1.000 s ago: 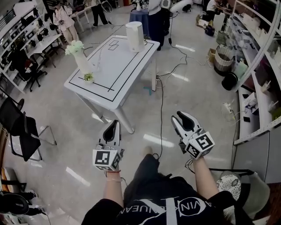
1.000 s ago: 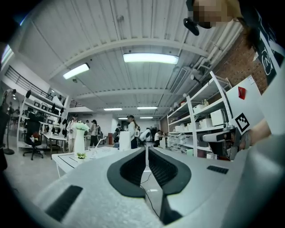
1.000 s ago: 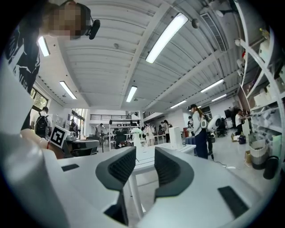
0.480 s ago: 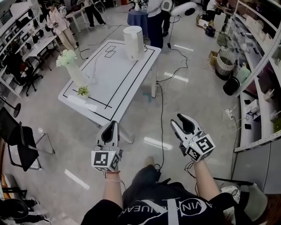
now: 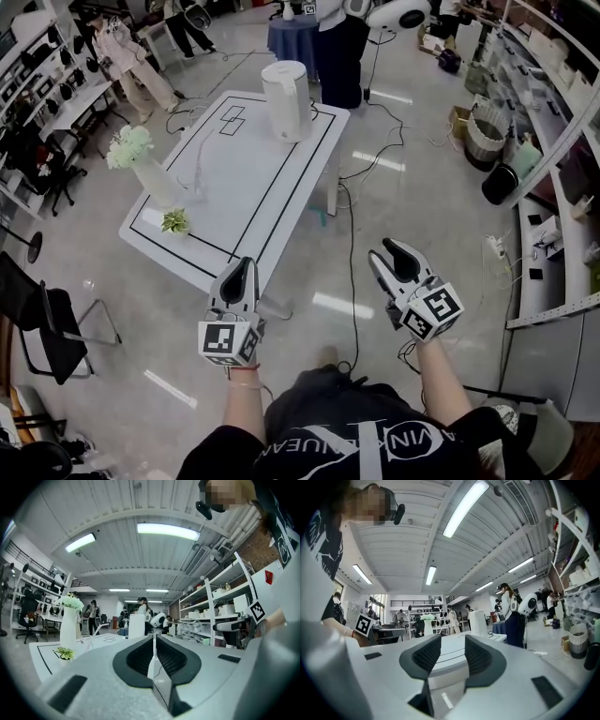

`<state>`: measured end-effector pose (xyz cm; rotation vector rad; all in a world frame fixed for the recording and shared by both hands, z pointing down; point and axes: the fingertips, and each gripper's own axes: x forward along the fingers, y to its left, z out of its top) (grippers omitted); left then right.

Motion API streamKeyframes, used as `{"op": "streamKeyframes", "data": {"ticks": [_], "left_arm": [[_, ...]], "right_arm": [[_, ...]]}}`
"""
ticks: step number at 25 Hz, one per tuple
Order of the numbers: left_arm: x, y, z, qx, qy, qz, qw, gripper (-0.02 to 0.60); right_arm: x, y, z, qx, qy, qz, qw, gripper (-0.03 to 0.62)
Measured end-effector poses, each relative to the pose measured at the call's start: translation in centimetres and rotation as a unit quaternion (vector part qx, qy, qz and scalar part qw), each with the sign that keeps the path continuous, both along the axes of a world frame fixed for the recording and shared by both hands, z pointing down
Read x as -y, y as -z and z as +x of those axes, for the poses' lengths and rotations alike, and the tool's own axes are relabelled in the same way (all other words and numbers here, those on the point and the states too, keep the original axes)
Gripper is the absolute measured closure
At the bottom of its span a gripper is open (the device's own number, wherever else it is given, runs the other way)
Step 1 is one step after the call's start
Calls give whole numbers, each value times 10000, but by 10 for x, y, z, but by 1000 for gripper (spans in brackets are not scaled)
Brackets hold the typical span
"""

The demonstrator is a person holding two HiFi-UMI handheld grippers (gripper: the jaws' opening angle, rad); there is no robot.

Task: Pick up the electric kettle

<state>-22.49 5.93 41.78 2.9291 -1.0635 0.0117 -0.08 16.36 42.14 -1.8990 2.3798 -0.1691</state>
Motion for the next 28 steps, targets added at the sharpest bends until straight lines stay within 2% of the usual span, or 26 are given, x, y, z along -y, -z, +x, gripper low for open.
{"op": "streamKeyframes", "data": {"ticks": [5, 13, 18, 22, 28], "left_arm": [[31, 1, 5, -35, -63, 16, 10000, 558], [53, 2, 9, -140, -82, -66, 9998, 558], [66, -2, 12, -211, -44, -140, 9997, 558], [80, -5, 13, -233, 10, -207, 9995, 558], [116, -1, 27, -170, 55, -159, 9997, 558]], "right_arm": [[27, 3, 2, 14, -91, 49, 9999, 456], [42, 13, 19, 107, -237, 116, 9996, 456], [56, 16, 18, 71, -188, 94, 9998, 456], [70, 18, 26, 276, -239, 105, 9993, 456], [113, 20, 41, 269, -112, 160, 9994, 456]]}}
